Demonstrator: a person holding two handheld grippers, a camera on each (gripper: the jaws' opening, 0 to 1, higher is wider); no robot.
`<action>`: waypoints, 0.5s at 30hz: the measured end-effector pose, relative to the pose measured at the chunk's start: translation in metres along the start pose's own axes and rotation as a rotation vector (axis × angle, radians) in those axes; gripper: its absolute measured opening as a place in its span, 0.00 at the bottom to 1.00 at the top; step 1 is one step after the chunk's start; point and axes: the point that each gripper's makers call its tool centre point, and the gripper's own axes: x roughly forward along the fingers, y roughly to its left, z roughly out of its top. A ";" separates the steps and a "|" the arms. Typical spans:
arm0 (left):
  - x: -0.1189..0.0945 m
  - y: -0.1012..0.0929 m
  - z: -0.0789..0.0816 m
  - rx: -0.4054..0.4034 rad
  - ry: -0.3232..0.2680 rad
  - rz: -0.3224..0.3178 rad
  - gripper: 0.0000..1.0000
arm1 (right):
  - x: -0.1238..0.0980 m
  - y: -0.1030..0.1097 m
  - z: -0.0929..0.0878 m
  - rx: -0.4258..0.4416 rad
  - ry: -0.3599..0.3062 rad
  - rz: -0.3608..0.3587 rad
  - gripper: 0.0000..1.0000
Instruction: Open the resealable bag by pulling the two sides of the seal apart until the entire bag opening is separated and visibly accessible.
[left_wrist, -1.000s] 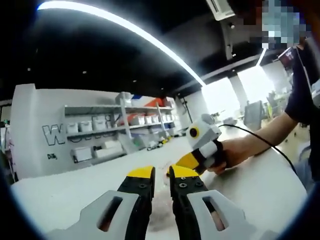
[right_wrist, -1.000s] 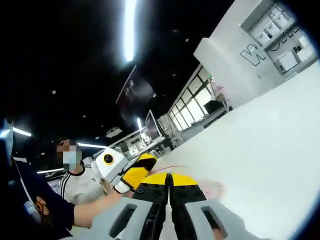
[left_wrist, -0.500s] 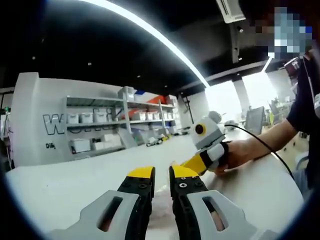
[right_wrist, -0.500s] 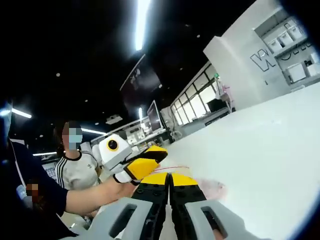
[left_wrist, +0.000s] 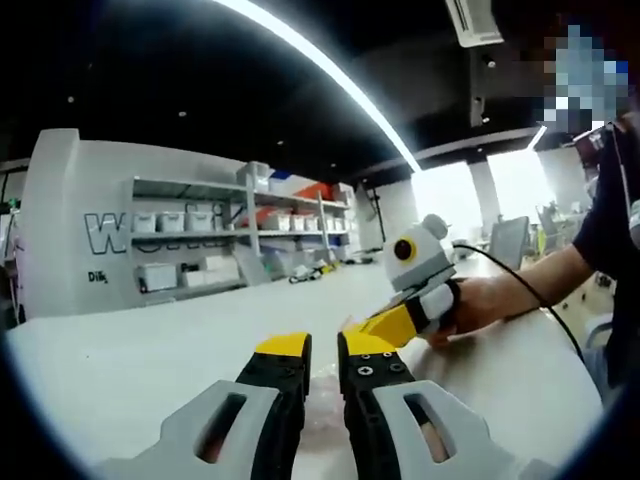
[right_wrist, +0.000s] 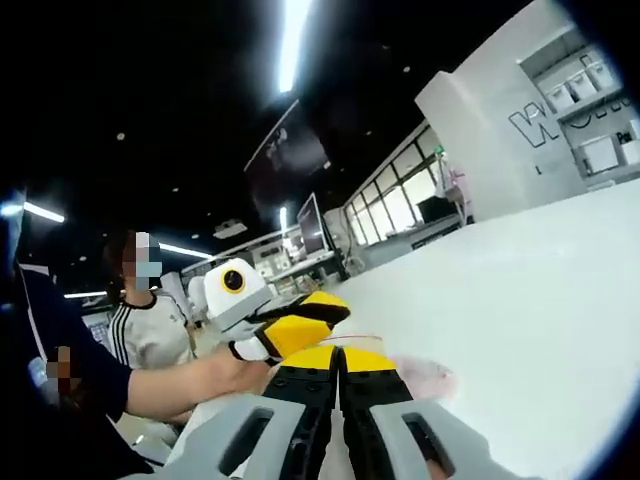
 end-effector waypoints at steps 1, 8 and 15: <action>0.000 0.000 0.000 -0.002 -0.001 -0.001 0.11 | 0.000 0.000 0.000 0.001 0.000 -0.001 0.00; 0.000 -0.002 0.002 0.002 -0.007 -0.010 0.11 | 0.000 -0.001 -0.001 0.001 0.004 -0.004 0.00; 0.002 -0.006 -0.002 0.006 0.013 -0.020 0.10 | 0.000 -0.001 -0.001 -0.002 0.003 -0.004 0.00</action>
